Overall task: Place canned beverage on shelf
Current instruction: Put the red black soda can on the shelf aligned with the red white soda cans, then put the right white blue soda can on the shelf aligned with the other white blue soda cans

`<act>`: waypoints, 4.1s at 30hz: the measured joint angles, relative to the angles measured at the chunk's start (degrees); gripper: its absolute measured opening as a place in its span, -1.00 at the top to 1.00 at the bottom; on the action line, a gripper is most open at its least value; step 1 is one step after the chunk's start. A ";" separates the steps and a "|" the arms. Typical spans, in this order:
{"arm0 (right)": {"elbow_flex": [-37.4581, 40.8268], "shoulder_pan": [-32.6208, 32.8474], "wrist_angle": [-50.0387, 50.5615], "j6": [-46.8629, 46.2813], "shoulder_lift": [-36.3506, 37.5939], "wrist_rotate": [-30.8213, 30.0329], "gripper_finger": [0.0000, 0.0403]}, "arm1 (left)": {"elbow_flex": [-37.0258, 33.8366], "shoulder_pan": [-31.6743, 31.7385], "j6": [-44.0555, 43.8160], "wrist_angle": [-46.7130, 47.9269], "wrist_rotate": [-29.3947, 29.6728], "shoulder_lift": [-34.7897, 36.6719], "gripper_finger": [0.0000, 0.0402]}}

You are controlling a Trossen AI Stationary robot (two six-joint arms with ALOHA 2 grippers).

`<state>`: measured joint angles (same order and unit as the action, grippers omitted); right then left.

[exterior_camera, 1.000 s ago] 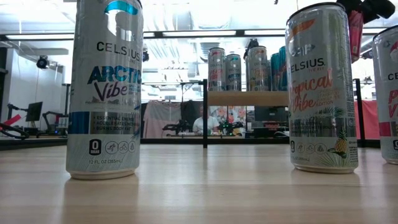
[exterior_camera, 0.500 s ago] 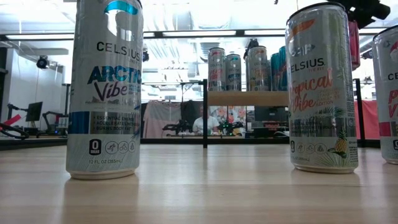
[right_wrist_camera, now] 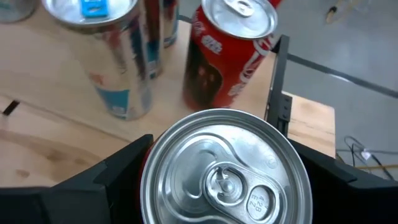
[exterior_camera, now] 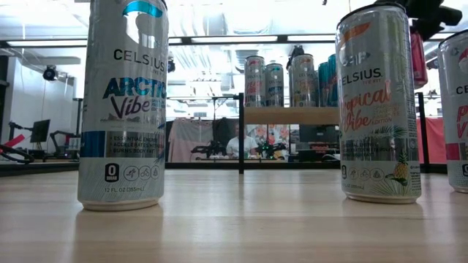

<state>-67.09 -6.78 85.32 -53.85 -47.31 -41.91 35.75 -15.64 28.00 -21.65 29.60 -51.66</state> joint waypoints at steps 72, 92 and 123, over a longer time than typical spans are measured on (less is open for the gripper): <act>12.09 -18.56 -29.89 8.15 -1.55 -1.87 -0.64 | -0.24 0.85 10.66 -0.42 10.52 5.68 -0.72; 11.94 -18.50 -30.77 8.46 -1.50 -4.25 -0.68 | -0.26 0.85 10.52 -0.42 12.95 5.68 -0.72; 3.57 -18.50 -28.02 8.01 -1.49 -1.11 -0.75 | -0.28 0.87 10.50 -0.20 13.53 5.68 -0.72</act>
<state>-63.52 -25.28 57.30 -45.84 -48.80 -43.02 35.46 -14.76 38.50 -21.85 43.13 -45.98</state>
